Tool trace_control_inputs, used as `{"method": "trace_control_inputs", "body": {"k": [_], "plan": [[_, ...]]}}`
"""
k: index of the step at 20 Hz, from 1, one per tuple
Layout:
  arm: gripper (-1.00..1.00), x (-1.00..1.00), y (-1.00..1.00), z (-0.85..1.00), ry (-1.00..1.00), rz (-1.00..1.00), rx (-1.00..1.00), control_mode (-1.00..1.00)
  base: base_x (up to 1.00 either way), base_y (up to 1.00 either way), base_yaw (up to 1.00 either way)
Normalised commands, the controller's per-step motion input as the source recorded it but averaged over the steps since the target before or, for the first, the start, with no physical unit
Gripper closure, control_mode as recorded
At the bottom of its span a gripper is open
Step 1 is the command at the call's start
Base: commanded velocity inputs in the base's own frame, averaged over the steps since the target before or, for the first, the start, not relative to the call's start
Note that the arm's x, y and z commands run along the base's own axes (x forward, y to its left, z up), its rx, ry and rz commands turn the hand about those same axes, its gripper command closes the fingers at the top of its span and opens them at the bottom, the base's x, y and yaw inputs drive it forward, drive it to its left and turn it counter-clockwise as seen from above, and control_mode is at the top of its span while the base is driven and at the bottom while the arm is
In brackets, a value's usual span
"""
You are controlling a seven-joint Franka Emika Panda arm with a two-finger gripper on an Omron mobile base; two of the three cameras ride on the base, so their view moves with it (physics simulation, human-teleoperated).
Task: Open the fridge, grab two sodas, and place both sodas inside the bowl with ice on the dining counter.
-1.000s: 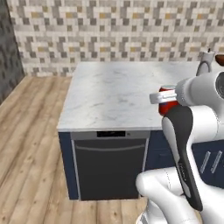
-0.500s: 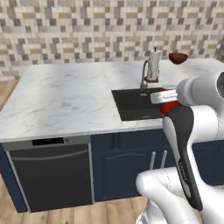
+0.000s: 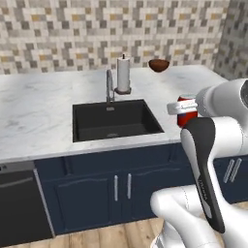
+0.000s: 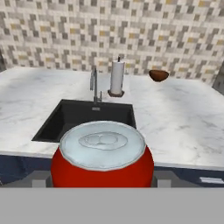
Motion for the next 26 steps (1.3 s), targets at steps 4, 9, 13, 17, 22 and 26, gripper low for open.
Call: {"method": "trace_control_inputs", "body": {"k": [4,9,13,17,22,26], "plan": [[1.0,0.0,0.0,0.0,0.0,0.0,0.0,1.0,0.35,-1.0,-0.06],[1.0,0.0,0.0,0.0,0.0,0.0,0.0,1.0,0.42,-1.0,-0.02],[1.0,0.0,0.0,0.0,0.0,0.0,0.0,1.0,0.46,-1.0,0.0],[1.0,0.0,0.0,0.0,0.0,0.0,0.0,1.0,0.46,-1.0,0.0],[1.0,0.0,0.0,0.0,0.0,0.0,0.0,1.0,0.49,-1.0,0.0],[1.0,0.0,0.0,0.0,0.0,0.0,0.0,1.0,0.5,-1.0,0.0]]}}
